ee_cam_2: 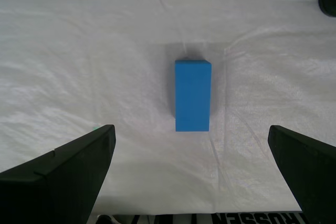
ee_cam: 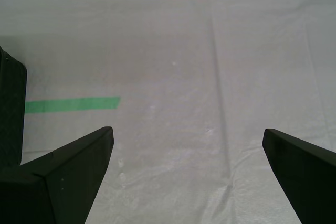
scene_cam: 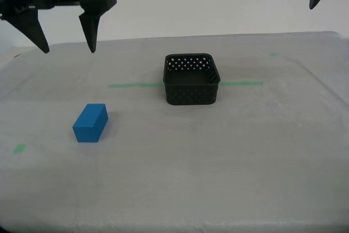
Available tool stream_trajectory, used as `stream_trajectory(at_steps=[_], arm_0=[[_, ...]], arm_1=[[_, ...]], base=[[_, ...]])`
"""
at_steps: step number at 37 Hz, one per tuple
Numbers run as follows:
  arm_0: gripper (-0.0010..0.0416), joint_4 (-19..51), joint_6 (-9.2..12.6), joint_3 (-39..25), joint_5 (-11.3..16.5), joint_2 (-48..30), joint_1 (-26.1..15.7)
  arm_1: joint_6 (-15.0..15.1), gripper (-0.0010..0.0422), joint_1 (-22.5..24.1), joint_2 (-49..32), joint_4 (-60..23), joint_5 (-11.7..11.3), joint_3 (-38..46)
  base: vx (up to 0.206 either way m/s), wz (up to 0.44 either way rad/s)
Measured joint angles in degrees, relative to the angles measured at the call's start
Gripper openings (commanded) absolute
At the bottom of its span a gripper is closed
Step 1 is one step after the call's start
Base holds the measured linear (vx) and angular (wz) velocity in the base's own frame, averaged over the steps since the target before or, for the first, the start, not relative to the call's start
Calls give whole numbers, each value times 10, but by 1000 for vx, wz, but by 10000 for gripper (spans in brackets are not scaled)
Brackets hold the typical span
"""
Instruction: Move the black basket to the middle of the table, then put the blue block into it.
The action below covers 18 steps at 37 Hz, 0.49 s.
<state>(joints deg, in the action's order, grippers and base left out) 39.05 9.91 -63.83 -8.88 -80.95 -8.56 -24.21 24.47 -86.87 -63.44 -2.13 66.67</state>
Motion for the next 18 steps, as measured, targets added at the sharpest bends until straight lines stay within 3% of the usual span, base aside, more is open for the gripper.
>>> stream_trajectory(at_steps=[9,18], arm_0=[[398,0,0,0,0,0,0],[398,0,0,0,0,0,0]], arm_1=[[-9,401,0,0,81,28,-79],[-18,401,2,0,139,30,-128]], base=[[0,0],[0,0]])
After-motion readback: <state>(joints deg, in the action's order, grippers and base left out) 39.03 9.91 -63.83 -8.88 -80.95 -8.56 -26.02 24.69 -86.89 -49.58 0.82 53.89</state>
